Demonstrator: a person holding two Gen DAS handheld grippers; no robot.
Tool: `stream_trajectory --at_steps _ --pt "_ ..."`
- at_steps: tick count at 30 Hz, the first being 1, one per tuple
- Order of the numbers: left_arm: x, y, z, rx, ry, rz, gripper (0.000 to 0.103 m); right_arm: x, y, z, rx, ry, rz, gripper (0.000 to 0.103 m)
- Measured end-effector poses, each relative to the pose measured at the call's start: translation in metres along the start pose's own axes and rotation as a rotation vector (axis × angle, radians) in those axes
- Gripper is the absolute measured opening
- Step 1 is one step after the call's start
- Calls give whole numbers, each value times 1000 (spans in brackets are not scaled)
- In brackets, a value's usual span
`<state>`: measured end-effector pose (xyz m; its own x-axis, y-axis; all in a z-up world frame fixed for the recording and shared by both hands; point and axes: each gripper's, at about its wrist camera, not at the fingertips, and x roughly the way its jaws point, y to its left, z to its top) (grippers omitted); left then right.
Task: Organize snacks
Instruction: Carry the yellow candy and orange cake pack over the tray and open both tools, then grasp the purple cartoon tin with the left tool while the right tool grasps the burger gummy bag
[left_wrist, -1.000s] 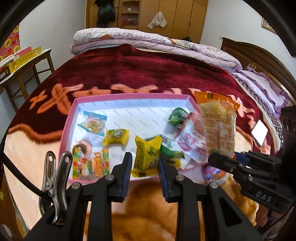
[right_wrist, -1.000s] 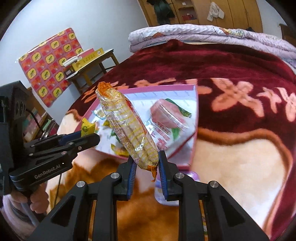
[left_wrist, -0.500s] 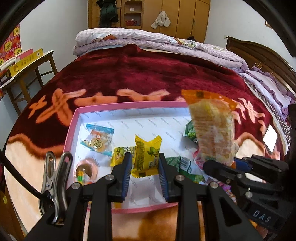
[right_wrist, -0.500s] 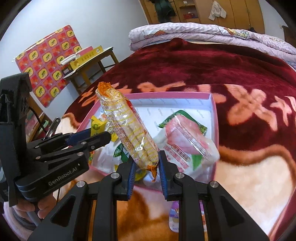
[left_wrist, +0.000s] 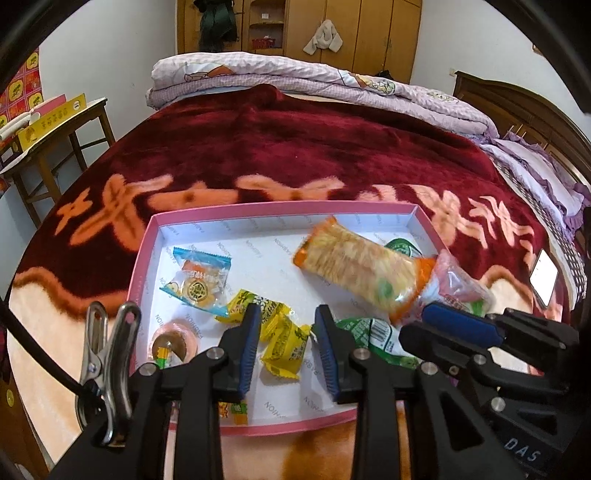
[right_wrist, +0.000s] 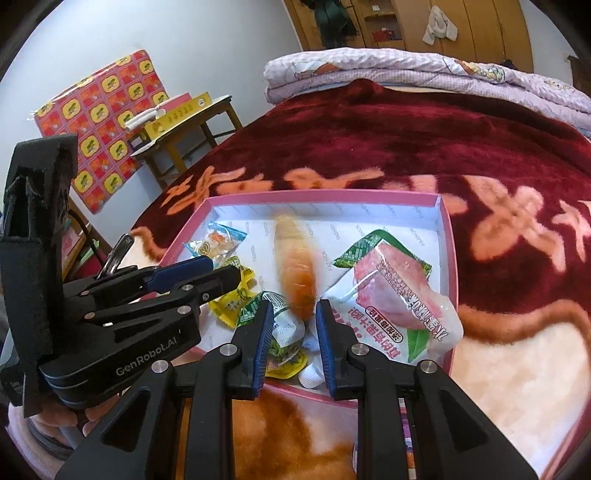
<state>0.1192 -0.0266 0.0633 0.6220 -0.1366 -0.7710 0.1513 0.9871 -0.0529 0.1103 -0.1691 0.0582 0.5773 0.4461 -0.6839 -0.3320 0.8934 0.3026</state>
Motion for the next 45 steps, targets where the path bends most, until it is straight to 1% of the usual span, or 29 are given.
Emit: stream_trajectory --at_steps 2,7,11,15,22,27,30,34,35,38,41,42,43,45 --pt "-4 1 -2 -7 -2 -4 34 -4 2 -2 -6 -11 -1 35" --pt "-16 -1 -8 -29 -3 -34 35 -17 2 -9 -6 -20 6 35" --pt "-28 -10 -17 -34 6 -65 35 -31 -4 -19 14 -21 14 35" --pt "-36 -25 -26 -15 18 -100 35 -46 -14 -32 35 -12 -1 35" --pt "-45 -56 -37 31 43 -152 36 -63 -29 -59 27 35 -59 35" --pt "-42 -74 -47 53 64 -159 36 -75 -38 -75 20 56 -99 35" --pt "-39 -84 -52 59 88 -175 36 -81 -41 -86 7 71 -138 35" --pt "-33 -96 -56 64 114 -185 36 -93 -45 -98 -22 63 -201 35" --pt "-32 -99 -56 62 120 -188 36 -95 -46 -98 -25 60 -211 37" --pt "-28 -106 -57 53 138 -192 38 -99 -51 -104 -33 51 -262 51" --pt "-23 -118 -55 59 144 -203 43 -95 -57 -108 -25 63 -285 52" --pt "-22 -121 -55 67 143 -207 49 -93 -58 -109 -21 67 -282 52" --pt "-21 -125 -54 76 141 -206 52 -90 -60 -112 -16 68 -284 52" --pt "-16 -134 -54 87 141 -198 52 -87 -60 -115 -22 62 -291 52"
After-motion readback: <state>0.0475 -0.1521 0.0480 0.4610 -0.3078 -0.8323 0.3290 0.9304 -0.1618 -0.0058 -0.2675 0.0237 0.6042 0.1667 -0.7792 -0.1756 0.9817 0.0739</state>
